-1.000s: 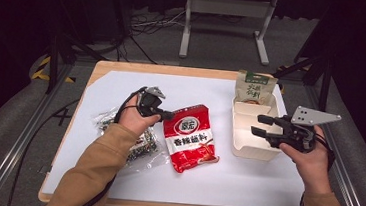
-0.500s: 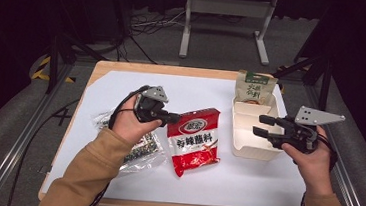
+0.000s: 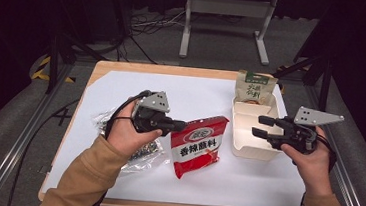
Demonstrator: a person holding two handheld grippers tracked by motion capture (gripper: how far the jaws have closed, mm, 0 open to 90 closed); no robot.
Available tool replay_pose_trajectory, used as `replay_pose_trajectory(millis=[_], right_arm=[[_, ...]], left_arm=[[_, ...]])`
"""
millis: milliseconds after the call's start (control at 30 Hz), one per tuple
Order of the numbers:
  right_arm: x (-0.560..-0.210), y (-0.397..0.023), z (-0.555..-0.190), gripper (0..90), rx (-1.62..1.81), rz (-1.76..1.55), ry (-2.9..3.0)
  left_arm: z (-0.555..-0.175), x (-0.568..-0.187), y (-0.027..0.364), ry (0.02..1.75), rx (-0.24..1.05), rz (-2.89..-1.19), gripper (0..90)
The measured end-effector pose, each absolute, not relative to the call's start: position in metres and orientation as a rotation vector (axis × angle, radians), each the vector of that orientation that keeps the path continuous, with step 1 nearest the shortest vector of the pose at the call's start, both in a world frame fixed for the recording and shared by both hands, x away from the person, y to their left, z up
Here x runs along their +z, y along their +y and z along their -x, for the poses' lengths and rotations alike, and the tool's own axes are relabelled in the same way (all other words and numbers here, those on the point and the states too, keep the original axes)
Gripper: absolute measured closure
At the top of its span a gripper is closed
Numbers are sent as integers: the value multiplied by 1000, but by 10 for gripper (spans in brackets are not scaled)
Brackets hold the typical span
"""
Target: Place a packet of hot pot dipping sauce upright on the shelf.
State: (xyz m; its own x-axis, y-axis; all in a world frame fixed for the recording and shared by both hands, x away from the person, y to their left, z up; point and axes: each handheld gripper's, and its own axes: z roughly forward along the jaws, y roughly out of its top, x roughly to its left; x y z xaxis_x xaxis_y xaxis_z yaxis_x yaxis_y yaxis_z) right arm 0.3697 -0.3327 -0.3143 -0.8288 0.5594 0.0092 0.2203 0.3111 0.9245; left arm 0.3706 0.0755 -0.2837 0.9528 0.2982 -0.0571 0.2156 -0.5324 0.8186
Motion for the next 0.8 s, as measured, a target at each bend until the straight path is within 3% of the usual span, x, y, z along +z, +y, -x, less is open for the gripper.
replay_pose_trajectory(millis=[800], right_arm=[[-321,-306,-366,385,1521,-515,2413]], left_arm=[[-355,-262,68,230,121,-2141,897]])
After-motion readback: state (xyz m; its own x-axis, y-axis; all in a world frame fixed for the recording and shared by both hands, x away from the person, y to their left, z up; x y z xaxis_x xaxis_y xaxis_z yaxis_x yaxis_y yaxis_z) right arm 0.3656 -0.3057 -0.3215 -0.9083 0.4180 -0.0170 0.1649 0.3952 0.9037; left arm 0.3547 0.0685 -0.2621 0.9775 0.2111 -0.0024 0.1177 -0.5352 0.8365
